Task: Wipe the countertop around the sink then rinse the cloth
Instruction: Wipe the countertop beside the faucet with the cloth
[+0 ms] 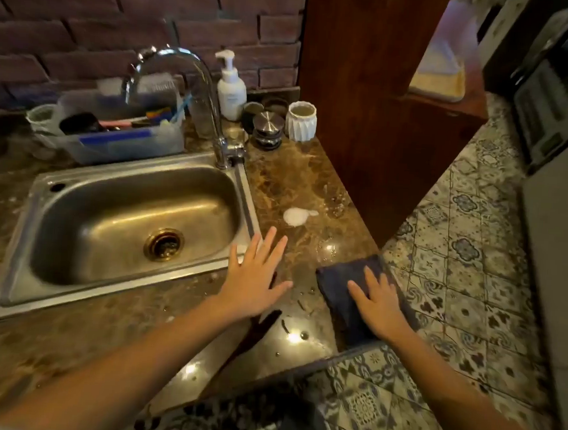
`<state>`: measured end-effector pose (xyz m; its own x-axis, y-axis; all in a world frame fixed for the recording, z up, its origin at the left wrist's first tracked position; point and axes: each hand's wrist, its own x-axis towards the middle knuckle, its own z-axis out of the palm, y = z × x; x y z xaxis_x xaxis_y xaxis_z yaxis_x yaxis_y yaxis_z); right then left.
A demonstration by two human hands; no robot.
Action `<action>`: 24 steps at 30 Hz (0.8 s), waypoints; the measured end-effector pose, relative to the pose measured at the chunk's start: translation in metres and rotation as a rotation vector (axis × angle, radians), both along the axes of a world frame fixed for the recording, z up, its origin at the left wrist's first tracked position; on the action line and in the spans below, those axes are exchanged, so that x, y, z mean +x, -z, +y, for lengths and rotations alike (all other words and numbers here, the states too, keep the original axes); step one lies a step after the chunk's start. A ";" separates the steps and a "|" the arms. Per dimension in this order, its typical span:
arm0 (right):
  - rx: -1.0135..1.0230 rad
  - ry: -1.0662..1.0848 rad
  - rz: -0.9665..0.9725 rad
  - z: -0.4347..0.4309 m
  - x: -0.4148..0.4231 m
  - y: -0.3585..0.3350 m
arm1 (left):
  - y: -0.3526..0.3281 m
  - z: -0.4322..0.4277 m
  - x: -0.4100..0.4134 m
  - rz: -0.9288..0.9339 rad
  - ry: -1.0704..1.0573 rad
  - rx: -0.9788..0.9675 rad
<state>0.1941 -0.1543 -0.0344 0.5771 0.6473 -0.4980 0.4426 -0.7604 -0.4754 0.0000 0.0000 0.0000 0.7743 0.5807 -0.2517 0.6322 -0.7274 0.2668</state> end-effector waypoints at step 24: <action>0.194 -0.451 -0.533 0.226 0.095 0.075 | 0.120 0.080 0.047 -0.050 -0.556 0.210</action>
